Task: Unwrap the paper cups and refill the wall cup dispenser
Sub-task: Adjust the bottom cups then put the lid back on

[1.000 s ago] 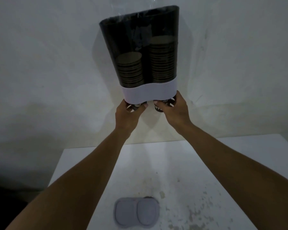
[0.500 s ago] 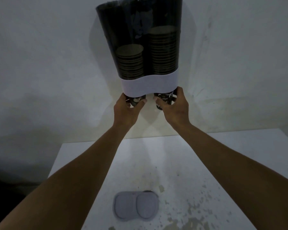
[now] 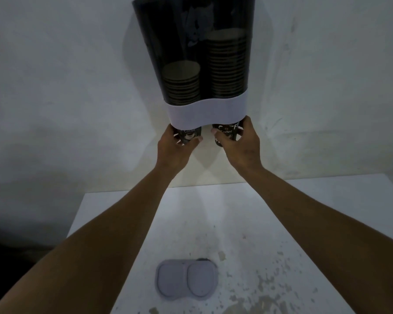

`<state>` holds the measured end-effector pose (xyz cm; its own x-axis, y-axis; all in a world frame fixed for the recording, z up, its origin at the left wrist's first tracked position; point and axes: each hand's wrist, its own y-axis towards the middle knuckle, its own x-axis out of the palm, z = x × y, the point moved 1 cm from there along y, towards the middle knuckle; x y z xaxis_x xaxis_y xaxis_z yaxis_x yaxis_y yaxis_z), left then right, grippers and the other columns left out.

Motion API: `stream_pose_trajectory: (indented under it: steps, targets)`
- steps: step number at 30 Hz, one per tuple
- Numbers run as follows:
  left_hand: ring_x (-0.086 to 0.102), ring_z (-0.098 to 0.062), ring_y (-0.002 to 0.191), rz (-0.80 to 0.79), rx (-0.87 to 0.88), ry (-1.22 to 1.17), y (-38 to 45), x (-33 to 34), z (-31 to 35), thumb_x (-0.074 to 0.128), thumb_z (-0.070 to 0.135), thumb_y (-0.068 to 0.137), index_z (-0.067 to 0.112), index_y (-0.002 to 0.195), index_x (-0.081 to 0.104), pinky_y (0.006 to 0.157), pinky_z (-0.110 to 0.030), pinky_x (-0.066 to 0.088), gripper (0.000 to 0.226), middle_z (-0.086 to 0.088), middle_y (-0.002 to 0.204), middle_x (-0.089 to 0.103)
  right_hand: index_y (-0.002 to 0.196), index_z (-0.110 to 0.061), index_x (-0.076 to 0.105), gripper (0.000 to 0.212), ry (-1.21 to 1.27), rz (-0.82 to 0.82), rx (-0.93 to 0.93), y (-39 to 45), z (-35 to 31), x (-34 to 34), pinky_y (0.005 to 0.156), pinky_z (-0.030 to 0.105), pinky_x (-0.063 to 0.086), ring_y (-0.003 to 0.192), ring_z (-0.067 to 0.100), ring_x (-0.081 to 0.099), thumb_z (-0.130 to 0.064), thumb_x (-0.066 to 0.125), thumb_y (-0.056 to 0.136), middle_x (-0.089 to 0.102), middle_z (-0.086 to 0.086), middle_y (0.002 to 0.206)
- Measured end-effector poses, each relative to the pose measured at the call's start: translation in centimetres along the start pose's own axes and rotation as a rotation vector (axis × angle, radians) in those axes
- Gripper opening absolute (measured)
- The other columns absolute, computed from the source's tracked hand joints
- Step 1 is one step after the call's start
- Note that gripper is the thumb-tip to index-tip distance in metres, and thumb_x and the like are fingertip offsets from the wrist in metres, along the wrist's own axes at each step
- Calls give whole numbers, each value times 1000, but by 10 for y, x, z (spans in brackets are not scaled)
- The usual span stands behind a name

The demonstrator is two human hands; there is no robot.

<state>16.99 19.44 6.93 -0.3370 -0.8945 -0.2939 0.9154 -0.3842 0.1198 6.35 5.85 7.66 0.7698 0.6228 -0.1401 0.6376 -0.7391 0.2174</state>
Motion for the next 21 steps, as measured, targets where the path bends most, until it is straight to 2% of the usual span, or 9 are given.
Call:
stream_pose_trajectory:
  steps: [7, 10, 14, 16, 18, 21]
  targets:
    - [67, -12, 103, -24, 0, 26, -5, 2, -5, 84, 31, 74, 19, 125, 57, 94, -37, 56, 59, 5, 117, 70, 121, -21, 57, 52, 17, 48, -25, -3, -3, 0, 63, -1, 43, 90, -7, 58, -29, 83, 77, 59, -24, 97]
    - [67, -12, 103, -22, -13, 13, -5, 2, -4, 86, 31, 73, 19, 125, 57, 93, -34, 56, 61, 5, 118, 70, 118, -23, 57, 49, 29, 54, -35, 0, -7, 0, 63, -1, 43, 86, -11, 58, -28, 84, 76, 59, -24, 97]
    - [67, -12, 103, -14, -6, 11, -5, 2, -1, 87, 34, 70, 21, 126, 57, 92, -32, 56, 65, 7, 116, 70, 119, -24, 56, 52, 22, 48, -53, 2, -10, 0, 65, -2, 42, 89, -7, 57, -30, 85, 76, 58, -25, 98]
    - [65, -8, 102, 1, -1, 3, -5, 1, 3, 87, 34, 70, 23, 127, 55, 84, -21, 55, 66, 10, 116, 68, 122, -23, 57, 54, 25, 53, -58, 1, -10, 1, 69, -2, 43, 92, -8, 57, -31, 85, 76, 60, -22, 101]
    - [63, -3, 99, 14, 6, -6, -6, 1, 10, 87, 33, 71, 25, 128, 54, 68, -4, 50, 66, 12, 114, 66, 122, -21, 58, 56, 29, 55, -58, 1, -10, 1, 71, -1, 43, 95, -8, 57, -31, 85, 75, 62, -19, 103]
    - [61, 0, 95, 16, 20, 3, -7, 0, 13, 86, 30, 73, 24, 128, 54, 59, 1, 43, 64, 11, 113, 65, 121, -22, 57, 58, 34, 51, -48, 2, -10, 2, 73, 1, 44, 97, -7, 58, -31, 87, 72, 62, -20, 104]
